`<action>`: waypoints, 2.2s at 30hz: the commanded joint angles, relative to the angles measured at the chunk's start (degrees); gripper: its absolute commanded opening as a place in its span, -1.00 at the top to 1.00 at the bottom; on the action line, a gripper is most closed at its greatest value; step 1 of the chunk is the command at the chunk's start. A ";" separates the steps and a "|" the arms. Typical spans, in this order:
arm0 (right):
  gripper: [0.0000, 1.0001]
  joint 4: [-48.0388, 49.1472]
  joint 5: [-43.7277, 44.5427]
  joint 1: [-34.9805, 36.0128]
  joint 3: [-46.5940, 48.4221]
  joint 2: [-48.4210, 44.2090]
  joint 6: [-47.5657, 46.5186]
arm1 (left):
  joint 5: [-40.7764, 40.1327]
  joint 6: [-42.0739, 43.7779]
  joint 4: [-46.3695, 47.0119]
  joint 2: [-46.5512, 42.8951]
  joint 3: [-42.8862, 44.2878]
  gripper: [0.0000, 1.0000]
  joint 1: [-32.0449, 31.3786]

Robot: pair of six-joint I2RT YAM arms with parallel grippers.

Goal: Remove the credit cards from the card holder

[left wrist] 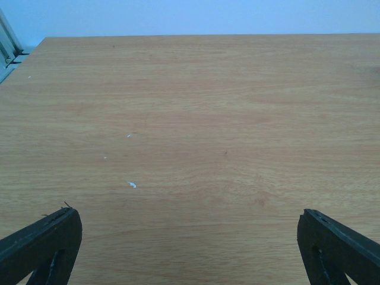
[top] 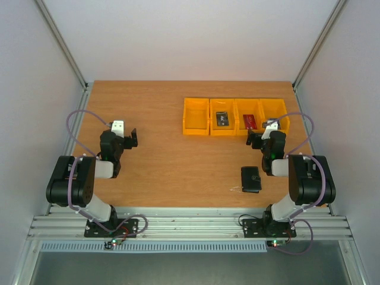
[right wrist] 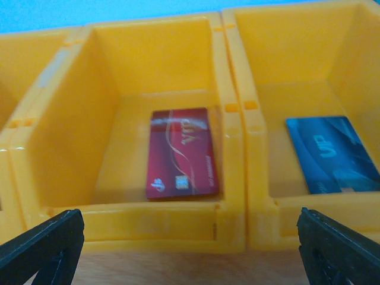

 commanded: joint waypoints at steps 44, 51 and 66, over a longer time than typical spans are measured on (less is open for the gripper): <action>-0.97 -111.01 1.62 18.87 27.66 1.39 31.09 | 17.23 -24.94 -35.63 -34.96 11.32 -0.99 0.03; -0.97 -106.51 -2.08 17.17 26.59 6.17 29.95 | 16.79 -23.57 -35.53 -34.86 11.03 -0.99 0.03; -0.71 -106.22 -6.30 19.25 31.22 9.53 26.17 | 17.90 -23.29 -35.66 -35.27 10.75 -0.99 0.03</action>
